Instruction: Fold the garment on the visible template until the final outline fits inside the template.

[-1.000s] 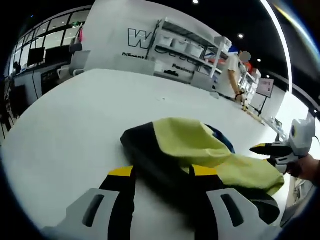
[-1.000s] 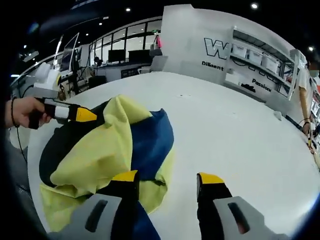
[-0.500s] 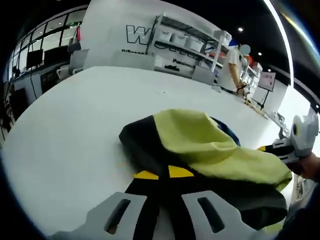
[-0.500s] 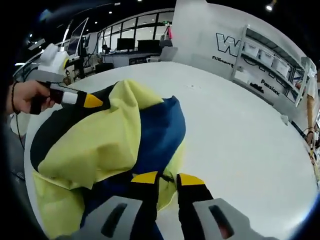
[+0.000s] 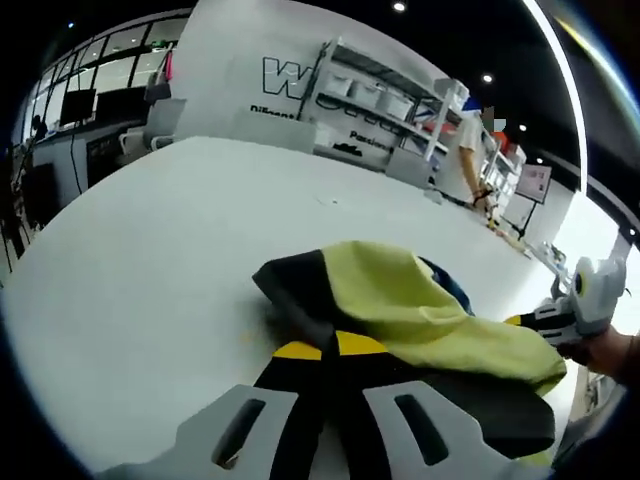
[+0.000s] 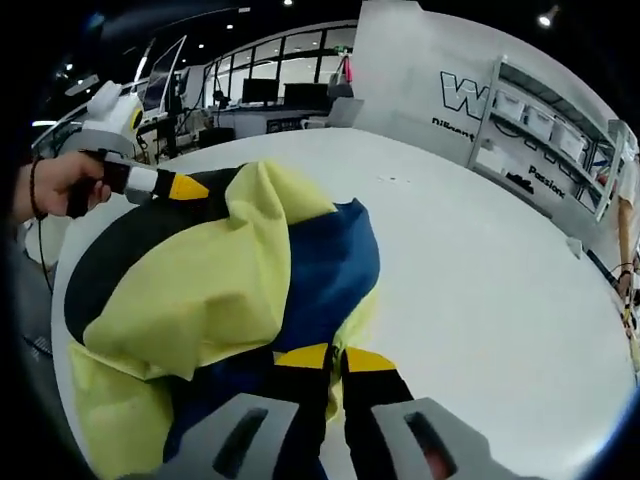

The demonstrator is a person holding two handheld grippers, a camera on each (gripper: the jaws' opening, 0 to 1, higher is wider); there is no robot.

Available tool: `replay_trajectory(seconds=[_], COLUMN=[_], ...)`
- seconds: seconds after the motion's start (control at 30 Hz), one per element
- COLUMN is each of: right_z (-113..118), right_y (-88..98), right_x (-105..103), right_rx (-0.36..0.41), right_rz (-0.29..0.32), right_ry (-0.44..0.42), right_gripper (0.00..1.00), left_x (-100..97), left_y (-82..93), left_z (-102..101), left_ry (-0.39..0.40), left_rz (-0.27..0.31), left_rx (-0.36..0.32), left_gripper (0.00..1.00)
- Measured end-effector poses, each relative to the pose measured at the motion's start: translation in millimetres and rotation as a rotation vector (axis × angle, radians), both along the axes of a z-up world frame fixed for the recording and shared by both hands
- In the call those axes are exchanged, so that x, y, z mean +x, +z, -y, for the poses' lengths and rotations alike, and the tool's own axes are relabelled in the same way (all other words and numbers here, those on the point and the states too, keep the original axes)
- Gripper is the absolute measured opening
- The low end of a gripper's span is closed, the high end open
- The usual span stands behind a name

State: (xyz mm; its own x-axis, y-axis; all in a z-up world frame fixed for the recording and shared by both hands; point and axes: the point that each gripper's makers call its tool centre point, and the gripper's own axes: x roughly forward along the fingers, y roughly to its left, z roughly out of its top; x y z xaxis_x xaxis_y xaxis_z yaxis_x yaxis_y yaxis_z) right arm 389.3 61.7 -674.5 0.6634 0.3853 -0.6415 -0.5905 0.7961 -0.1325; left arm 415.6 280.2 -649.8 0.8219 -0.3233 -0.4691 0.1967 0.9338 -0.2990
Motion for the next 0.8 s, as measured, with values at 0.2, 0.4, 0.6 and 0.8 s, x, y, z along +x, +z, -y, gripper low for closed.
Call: replay_trajectory(seconds=[0.2, 0.4, 0.6, 0.8], right_z=[2.2, 3.8, 9.3, 13.6], right_y=[-0.1, 0.2, 2.7, 2.4], right_x=[0.0, 0.8, 1.7, 3.6], right_rx=[-0.004, -0.009, -0.003, -0.006], right_rz=[0.000, 0.001, -0.002, -0.003], right_ry=[-0.003, -0.004, -0.016, -0.024], right_gripper=[0.00, 0.00, 0.00, 0.00], left_x=[1.5, 2.8, 8.8, 16.1], left_y=[5.9, 11.2, 18.1, 20.1], left_z=[-10.6, -19.7, -43.0, -48.1], left_ry=[0.013, 0.034, 0.068, 0.056], left_rz=[0.012, 0.027, 0.044, 0.040], left_rx=[0.014, 0.023, 0.049, 0.082], left_gripper=[0.00, 0.00, 0.00, 0.00])
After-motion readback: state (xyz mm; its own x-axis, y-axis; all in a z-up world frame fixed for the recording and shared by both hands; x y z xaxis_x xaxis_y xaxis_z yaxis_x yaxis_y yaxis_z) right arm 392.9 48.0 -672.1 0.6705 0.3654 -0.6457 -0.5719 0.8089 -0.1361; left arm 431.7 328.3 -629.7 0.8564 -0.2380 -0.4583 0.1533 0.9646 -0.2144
